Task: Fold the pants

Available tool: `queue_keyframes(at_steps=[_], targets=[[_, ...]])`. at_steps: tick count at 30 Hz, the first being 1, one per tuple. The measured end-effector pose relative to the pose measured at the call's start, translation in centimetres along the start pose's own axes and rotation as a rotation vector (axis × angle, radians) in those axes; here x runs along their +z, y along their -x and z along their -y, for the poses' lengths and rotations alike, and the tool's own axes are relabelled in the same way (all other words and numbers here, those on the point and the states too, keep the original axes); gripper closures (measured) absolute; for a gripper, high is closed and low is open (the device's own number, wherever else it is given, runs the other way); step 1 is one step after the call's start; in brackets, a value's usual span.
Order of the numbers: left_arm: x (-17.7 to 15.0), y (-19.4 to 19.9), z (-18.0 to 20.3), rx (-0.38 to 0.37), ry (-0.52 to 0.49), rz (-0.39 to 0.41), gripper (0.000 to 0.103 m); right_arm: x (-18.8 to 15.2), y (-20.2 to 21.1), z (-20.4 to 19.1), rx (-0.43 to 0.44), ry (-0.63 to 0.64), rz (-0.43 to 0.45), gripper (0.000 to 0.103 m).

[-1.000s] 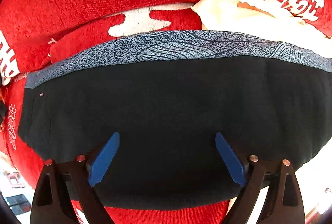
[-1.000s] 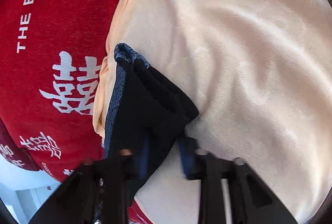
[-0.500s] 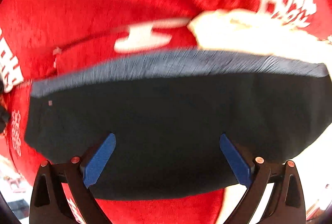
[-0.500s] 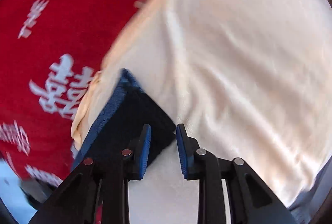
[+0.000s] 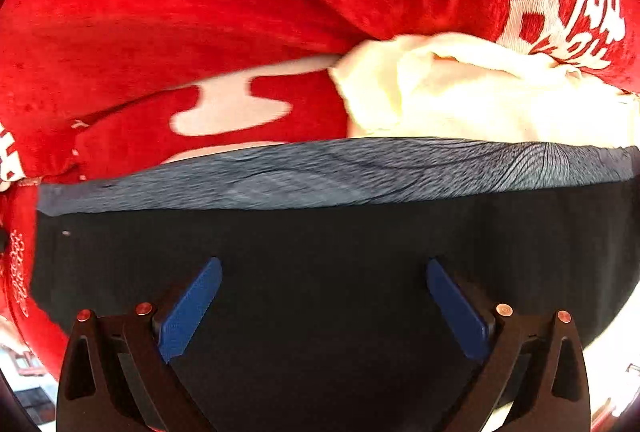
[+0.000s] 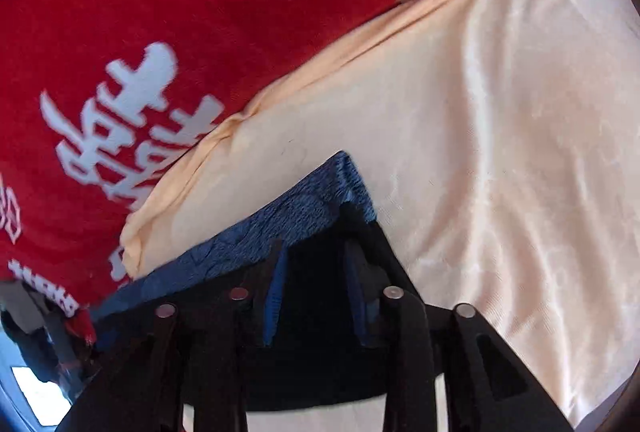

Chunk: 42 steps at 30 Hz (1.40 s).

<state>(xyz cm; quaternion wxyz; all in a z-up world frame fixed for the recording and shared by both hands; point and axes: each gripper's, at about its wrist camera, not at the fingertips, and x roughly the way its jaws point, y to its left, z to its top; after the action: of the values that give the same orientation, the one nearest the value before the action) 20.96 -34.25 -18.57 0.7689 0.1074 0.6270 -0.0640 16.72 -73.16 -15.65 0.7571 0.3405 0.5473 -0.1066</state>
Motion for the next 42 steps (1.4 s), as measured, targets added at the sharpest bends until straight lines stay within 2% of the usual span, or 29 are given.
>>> queue_keyframes(at_steps=[6,8,11,15,19,22,24,25,26,27,29,31,32,33,35,38,40,42], targets=[[-2.2,2.5,-7.5,-0.015,0.042,0.021,0.0,-4.6,1.6,-6.6,0.129,0.158,-0.089,0.063],[-2.9,2.7,-10.5,-0.016,0.054,0.027,0.0,-6.3,1.2,-9.9,0.166,0.222,-0.119,0.059],[-4.4,2.5,-15.9,0.0,0.064,0.031,0.0,-9.8,-0.5,-17.3,0.199,0.393,-0.179,0.058],[-5.9,2.7,-21.3,0.043,0.092,0.043,0.0,-13.6,-5.4,-27.2,0.182,0.599,-0.281,0.058],[-6.3,1.5,-28.6,0.113,0.135,0.083,0.0,-16.9,-10.8,-37.3,0.201,0.821,-0.352,0.058],[-6.6,-1.5,-33.1,0.197,0.145,0.082,0.0,-18.3,-14.8,-43.3,0.199,0.917,-0.38,0.058],[-7.7,-4.5,-35.7,0.205,0.174,0.027,0.0,-19.1,-17.3,-46.7,0.179,0.99,-0.38,0.058],[-8.3,-5.7,-36.9,0.147,0.206,0.006,0.0,-19.4,-18.3,-47.9,0.161,1.023,-0.38,0.058],[-9.1,-6.2,-38.2,0.058,0.261,0.018,0.0,-19.8,-19.5,-49.0,0.136,1.057,-0.385,0.058],[-9.4,-6.1,-38.5,0.035,0.267,0.042,0.0,-20.0,-20.5,-50.0,0.117,1.08,-0.393,0.058],[-9.5,-6.1,-38.1,0.05,0.224,0.05,0.0,-20.6,-22.4,-51.4,0.086,1.121,-0.418,0.058],[-9.8,-6.2,-38.0,0.044,0.225,0.071,0.0,-21.0,-24.6,-52.3,0.049,1.142,-0.491,0.058],[-9.9,-6.2,-38.0,0.043,0.225,0.079,0.0,-21.3,-25.4,-52.5,0.025,1.137,-0.535,0.066],[-10.1,-6.1,-38.0,0.046,0.225,0.082,0.0,-21.5,-25.4,-52.7,0.025,1.133,-0.552,0.084],[-10.3,-6.0,-38.0,0.05,0.223,0.091,0.0,-21.9,-24.5,-53.1,0.023,1.173,-0.523,0.094],[-10.9,-5.9,-37.6,0.066,0.213,0.122,0.0,-21.7,-25.2,-53.8,-0.038,1.191,-0.453,0.096],[-10.7,-5.9,-37.5,0.071,0.209,0.123,0.0,-21.1,-26.9,-53.8,-0.052,1.108,-0.458,0.096],[-10.4,-5.5,-37.4,0.065,0.226,0.086,0.0,-20.8,-26.1,-53.6,-0.05,1.067,-0.397,0.088]])
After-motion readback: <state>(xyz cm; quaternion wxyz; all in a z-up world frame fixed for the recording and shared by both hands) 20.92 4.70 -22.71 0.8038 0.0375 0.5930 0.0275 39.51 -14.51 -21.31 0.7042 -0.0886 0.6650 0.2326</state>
